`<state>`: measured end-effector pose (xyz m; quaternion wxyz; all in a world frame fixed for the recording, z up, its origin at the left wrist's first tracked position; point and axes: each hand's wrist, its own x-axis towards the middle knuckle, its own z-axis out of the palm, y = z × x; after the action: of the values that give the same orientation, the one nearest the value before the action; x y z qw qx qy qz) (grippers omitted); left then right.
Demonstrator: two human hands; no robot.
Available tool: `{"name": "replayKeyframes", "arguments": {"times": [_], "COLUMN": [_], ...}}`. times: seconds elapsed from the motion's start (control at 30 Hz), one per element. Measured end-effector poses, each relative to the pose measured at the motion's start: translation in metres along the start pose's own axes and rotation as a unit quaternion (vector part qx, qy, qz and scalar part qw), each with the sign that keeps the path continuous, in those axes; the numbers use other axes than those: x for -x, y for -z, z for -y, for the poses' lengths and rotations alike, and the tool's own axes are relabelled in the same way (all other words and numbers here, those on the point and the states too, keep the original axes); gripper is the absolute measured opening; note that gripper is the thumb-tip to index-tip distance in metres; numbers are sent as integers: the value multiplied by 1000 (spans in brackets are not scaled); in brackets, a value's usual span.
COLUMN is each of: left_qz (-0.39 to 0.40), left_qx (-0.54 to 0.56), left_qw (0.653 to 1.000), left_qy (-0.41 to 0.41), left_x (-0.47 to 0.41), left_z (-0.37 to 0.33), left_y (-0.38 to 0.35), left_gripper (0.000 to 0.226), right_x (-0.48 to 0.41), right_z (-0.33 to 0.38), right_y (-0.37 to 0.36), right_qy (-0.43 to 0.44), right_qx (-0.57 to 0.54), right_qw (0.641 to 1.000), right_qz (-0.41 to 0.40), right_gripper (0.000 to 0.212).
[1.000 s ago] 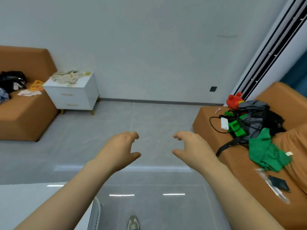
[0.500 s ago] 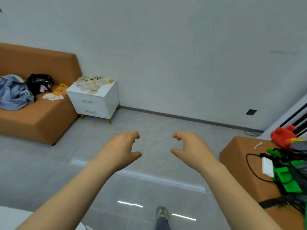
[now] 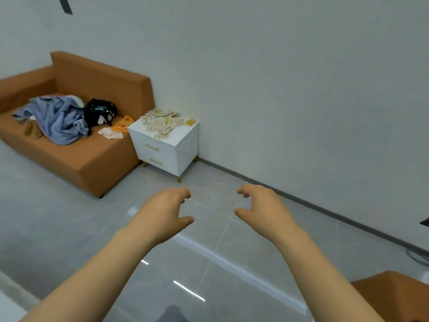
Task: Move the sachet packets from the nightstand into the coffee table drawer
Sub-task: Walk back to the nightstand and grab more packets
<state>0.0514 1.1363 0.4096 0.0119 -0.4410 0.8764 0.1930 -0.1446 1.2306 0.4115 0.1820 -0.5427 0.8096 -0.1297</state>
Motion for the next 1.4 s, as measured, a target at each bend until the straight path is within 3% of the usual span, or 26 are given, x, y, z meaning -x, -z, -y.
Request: {"name": "replayKeyframes", "arguments": {"times": [0.53, 0.93, 1.4], "left_qz": [-11, -6, 22], "left_qx": [6, 8, 25], "left_qw": [999, 998, 991], "left_qy": [36, 62, 128], "left_x": [-243, -422, -587], "left_z": [163, 244, 364], "left_y": [95, 137, 178], "left_gripper": [50, 52, 40], "right_x": [-299, -510, -731], "right_z": [101, 124, 178], "right_y": [-10, -19, -46], "right_qy": [15, 29, 32], "right_qx": [-5, -14, -24], "right_qw": [999, 998, 990], "right_qz": [32, 54, 133], "right_gripper": [50, 47, 48]}}
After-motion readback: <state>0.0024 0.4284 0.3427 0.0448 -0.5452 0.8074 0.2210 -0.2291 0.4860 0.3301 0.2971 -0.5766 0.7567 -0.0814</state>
